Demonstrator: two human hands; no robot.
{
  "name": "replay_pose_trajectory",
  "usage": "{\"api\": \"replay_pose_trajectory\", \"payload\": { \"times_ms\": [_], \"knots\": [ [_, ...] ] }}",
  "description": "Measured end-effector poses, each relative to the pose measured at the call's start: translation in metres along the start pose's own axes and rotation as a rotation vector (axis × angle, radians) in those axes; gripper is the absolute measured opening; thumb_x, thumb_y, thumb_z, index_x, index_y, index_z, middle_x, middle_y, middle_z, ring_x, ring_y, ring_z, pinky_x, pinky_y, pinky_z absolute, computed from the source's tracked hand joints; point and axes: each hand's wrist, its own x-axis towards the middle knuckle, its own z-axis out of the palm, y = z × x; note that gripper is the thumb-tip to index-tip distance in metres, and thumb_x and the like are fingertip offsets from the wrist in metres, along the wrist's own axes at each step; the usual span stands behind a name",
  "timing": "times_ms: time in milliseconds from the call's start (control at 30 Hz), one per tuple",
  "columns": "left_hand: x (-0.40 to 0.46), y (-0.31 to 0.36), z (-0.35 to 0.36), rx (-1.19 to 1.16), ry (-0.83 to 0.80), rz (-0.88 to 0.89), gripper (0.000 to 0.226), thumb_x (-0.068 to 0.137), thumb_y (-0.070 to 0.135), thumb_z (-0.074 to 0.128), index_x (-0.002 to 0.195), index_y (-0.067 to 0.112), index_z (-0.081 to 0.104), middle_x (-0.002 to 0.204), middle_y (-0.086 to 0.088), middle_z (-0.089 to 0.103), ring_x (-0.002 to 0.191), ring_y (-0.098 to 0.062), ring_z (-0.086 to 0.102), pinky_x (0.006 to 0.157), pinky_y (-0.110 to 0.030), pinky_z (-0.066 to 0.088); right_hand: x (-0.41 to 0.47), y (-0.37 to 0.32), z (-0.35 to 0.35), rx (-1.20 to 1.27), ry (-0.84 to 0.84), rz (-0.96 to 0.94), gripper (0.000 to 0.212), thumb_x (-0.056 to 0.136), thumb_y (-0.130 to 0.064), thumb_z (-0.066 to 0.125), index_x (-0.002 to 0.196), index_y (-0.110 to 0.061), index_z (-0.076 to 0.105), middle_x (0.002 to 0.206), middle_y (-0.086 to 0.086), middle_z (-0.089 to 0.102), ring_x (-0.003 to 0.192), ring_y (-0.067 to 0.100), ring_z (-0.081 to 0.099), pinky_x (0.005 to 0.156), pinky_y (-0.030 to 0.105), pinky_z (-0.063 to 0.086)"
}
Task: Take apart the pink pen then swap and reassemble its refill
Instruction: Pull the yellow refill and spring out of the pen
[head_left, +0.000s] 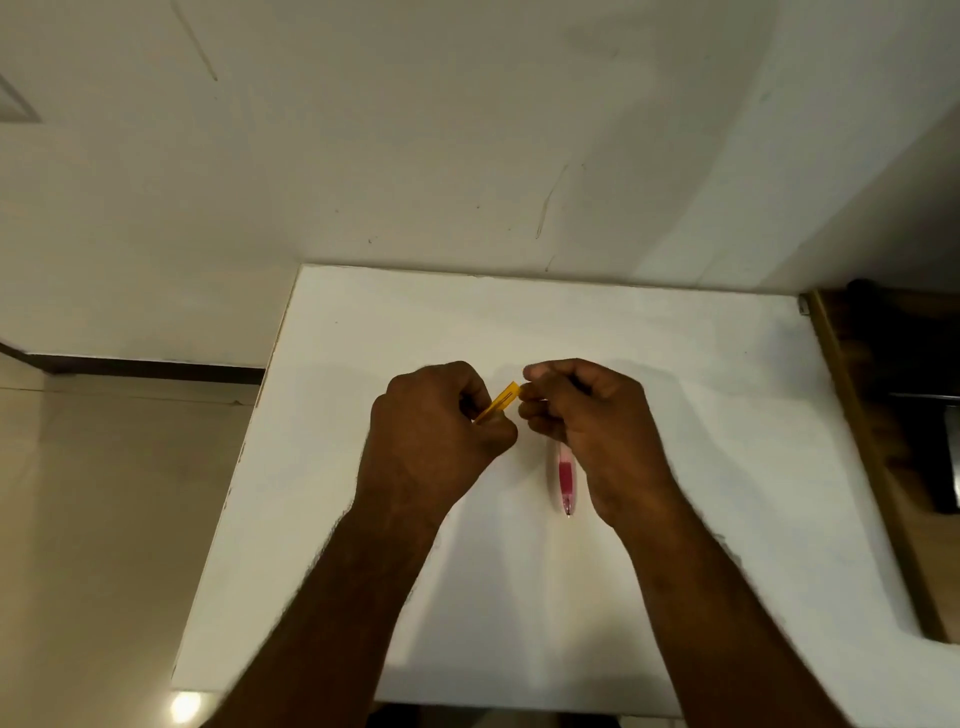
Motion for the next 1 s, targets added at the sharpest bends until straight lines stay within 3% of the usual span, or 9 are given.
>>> {"api": "replay_pose_trajectory", "payload": {
  "times_ms": [100, 233, 400, 567, 800, 933, 1000],
  "knots": [
    [0.0, 0.002, 0.002, -0.013, -0.029, 0.019, 0.017, 0.058, 0.037, 0.069, 0.067, 0.024, 0.062, 0.057, 0.008, 0.064, 0.056, -0.008, 0.062, 0.054, -0.022, 0.047, -0.001, -0.002, -0.002, 0.11, -0.098, 0.076, 0.007, 0.092, -0.014, 0.073, 0.094, -0.013, 0.08, 0.085, 0.007, 0.08, 0.081, 0.022, 0.079, 0.077, 0.029, 0.063],
    [0.0, 0.005, 0.0, -0.051, -0.054, 0.037, 0.016, 0.061, 0.035, 0.073, 0.071, 0.026, 0.063, 0.059, 0.009, 0.064, 0.057, -0.008, 0.061, 0.055, -0.021, 0.044, 0.0, -0.002, -0.004, 0.22, -0.102, 0.157, 0.007, 0.091, -0.008, 0.073, 0.094, -0.007, 0.08, 0.085, 0.007, 0.081, 0.079, 0.019, 0.079, 0.074, 0.025, 0.062],
    [0.001, 0.014, -0.003, -0.139, -0.032, 0.137, 0.029, 0.064, 0.049, 0.062, 0.08, 0.026, 0.071, 0.071, 0.007, 0.07, 0.069, -0.011, 0.065, 0.065, -0.036, 0.055, 0.0, -0.001, -0.005, 0.44, -0.121, 0.297, 0.009, 0.091, -0.005, 0.07, 0.091, -0.006, 0.079, 0.085, 0.01, 0.081, 0.076, 0.017, 0.079, 0.068, 0.023, 0.061],
    [0.003, 0.015, -0.005, -0.154, 0.003, 0.164, 0.029, 0.066, 0.049, 0.065, 0.083, 0.026, 0.073, 0.078, 0.009, 0.069, 0.068, -0.009, 0.063, 0.065, -0.036, 0.056, 0.0, 0.001, -0.007, 0.611, -0.173, 0.365, 0.014, 0.091, -0.003, 0.069, 0.085, -0.004, 0.081, 0.085, 0.013, 0.08, 0.076, 0.018, 0.078, 0.067, 0.022, 0.061],
    [0.005, 0.012, -0.003, -0.114, -0.013, 0.16, 0.02, 0.066, 0.039, 0.067, 0.084, 0.03, 0.072, 0.077, 0.013, 0.068, 0.069, -0.004, 0.063, 0.063, -0.021, 0.05, 0.001, -0.001, -0.007, 0.478, -0.131, 0.286, 0.009, 0.092, -0.005, 0.07, 0.092, -0.006, 0.078, 0.084, 0.01, 0.081, 0.077, 0.019, 0.079, 0.07, 0.023, 0.062],
    [0.006, 0.009, -0.003, -0.117, -0.061, 0.115, 0.019, 0.064, 0.032, 0.067, 0.082, 0.03, 0.074, 0.071, 0.014, 0.071, 0.068, -0.004, 0.066, 0.065, -0.026, 0.054, 0.001, -0.005, -0.007, 0.217, -0.077, 0.104, 0.008, 0.092, -0.007, 0.072, 0.093, -0.009, 0.079, 0.086, 0.012, 0.08, 0.08, 0.023, 0.08, 0.073, 0.023, 0.062],
    [0.006, 0.008, -0.002, -0.132, -0.066, 0.1, 0.018, 0.063, 0.029, 0.069, 0.081, 0.03, 0.074, 0.069, 0.015, 0.071, 0.066, -0.003, 0.067, 0.064, -0.022, 0.054, 0.0, -0.008, -0.008, 0.182, -0.074, 0.056, 0.008, 0.094, -0.011, 0.071, 0.097, -0.01, 0.078, 0.085, 0.012, 0.08, 0.08, 0.024, 0.08, 0.074, 0.025, 0.062]
  ]
}}
